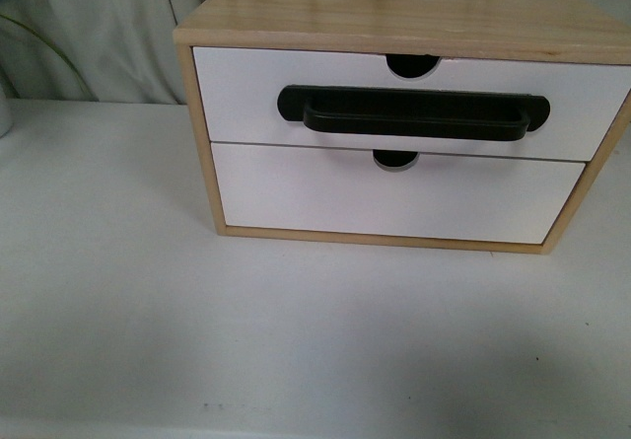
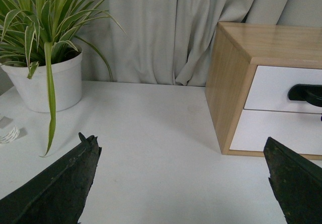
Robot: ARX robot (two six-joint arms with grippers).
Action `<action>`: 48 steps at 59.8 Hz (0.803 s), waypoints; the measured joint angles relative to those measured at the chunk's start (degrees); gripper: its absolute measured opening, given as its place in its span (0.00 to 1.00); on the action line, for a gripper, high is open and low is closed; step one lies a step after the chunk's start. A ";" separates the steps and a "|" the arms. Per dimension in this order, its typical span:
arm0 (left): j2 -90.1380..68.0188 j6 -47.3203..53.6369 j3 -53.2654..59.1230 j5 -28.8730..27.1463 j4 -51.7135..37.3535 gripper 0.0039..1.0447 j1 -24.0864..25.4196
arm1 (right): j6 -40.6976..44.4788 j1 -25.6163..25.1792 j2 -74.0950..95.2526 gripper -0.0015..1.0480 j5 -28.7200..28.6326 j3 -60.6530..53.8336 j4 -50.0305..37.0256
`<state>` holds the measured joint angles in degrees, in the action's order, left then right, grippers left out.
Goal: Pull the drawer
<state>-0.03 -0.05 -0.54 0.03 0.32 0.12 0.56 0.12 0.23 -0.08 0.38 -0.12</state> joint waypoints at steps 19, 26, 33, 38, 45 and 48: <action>0.00 0.00 0.00 0.00 0.00 0.94 0.00 | 0.00 0.00 0.00 0.91 -0.02 0.00 0.00; 0.00 0.00 0.00 0.00 0.00 0.94 0.00 | 0.02 0.00 0.00 0.91 0.00 0.00 0.00; 0.00 0.00 0.00 0.00 -0.02 0.94 0.00 | 0.00 0.00 0.00 0.91 0.00 0.00 0.00; 0.00 0.00 0.02 0.00 -0.02 0.94 0.00 | 0.02 0.00 0.00 0.91 0.00 0.00 0.00; 0.00 0.00 0.00 0.00 -0.02 0.94 0.00 | 0.02 0.00 0.00 0.91 -0.02 0.00 0.00; 0.00 0.00 0.00 0.00 0.00 0.94 0.00 | 0.00 0.00 0.00 0.91 0.00 0.00 0.00</action>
<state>-0.03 -0.05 -0.54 0.03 0.32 0.12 0.56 0.12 0.23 -0.08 0.38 -0.12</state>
